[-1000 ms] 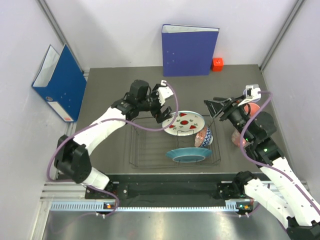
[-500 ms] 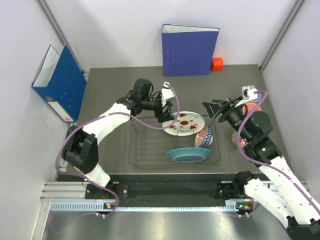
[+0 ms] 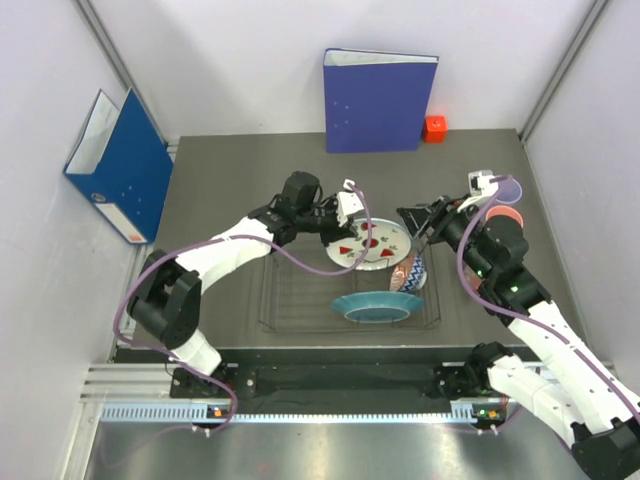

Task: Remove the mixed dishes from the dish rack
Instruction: Pick up the plate from the dish rack.

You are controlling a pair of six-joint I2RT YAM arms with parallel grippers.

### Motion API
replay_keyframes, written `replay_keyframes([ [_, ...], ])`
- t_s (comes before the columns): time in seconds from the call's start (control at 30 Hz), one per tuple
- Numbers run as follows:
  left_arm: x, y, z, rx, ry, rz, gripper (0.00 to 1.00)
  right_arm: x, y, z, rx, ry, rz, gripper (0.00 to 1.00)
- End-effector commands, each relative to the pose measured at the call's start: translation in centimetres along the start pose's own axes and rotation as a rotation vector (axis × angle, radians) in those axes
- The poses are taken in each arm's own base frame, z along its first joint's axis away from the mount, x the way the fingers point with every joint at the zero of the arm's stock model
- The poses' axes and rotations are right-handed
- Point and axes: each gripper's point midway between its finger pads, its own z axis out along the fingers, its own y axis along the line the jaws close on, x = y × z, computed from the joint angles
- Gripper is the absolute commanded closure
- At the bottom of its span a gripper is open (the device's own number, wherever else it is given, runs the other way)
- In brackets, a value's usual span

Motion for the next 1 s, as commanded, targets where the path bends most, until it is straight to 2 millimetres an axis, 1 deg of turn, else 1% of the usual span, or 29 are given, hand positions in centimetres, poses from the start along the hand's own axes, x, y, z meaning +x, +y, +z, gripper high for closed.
replay_keyframes([
  [0.0, -0.7, 1.0, 0.0, -0.148, -0.001, 0.024, 0.96, -0.8, 1.1, -0.1, -0.047, -0.04, 0.01, 0.39],
  [0.03, -0.5, 0.9, 0.0, -0.162, 0.008, 0.021, 0.99, -0.6, 1.0, 0.0, -0.046, -0.037, 0.013, 0.4],
  [0.07, -0.5, 0.5, 0.0, -0.165, 0.012, 0.026, 1.0, -0.6, 1.1, 0.0, -0.049, -0.039, 0.016, 0.39],
  [0.1, -1.0, 0.8, -0.3, -0.2, -0.007, 0.044, 1.0, -0.6, 1.1, 0.0, -0.054, -0.038, 0.019, 0.39],
  [0.17, -1.2, 0.4, -0.4, -0.214, -0.011, 0.057, 1.0, -0.4, 1.1, 0.1, -0.056, -0.033, 0.026, 0.4],
  [0.33, -2.1, 0.4, -1.7, -0.259, -0.025, 0.077, 1.0, -0.3, 1.3, 0.0, -0.065, -0.036, 0.038, 0.4],
  [0.5, -4.8, 0.6, -3.6, -0.304, -0.078, 0.132, 1.0, -0.3, 1.5, 0.0, -0.078, -0.037, 0.052, 0.4],
  [0.53, -5.0, 0.6, -3.7, -0.303, -0.078, 0.136, 1.0, -0.4, 1.6, 0.0, -0.079, -0.036, 0.053, 0.4],
  [0.6, -6.3, 0.6, -4.4, -0.305, -0.094, 0.165, 1.0, -0.5, 1.7, 0.0, -0.081, -0.036, 0.053, 0.4],
  [0.67, -7.0, 0.9, -5.0, -0.318, -0.098, 0.178, 1.0, -0.7, 1.9, -0.1, -0.085, -0.041, 0.051, 0.4],
  [0.83, -9.8, 1.5, -6.3, -0.354, -0.15, 0.209, 1.0, -1.0, 2.0, -0.1, -0.089, -0.046, 0.049, 0.4],
  [0.9, -10.1, 1.3, -6.5, -0.345, -0.146, 0.208, 1.0, -1.1, 2.2, -0.1, -0.096, -0.049, 0.049, 0.4],
  [0.97, -11.0, 1.4, -6.9, -0.352, -0.16, 0.214, 1.0, -1.2, 2.2, -0.2, -0.095, -0.051, 0.049, 0.4],
])
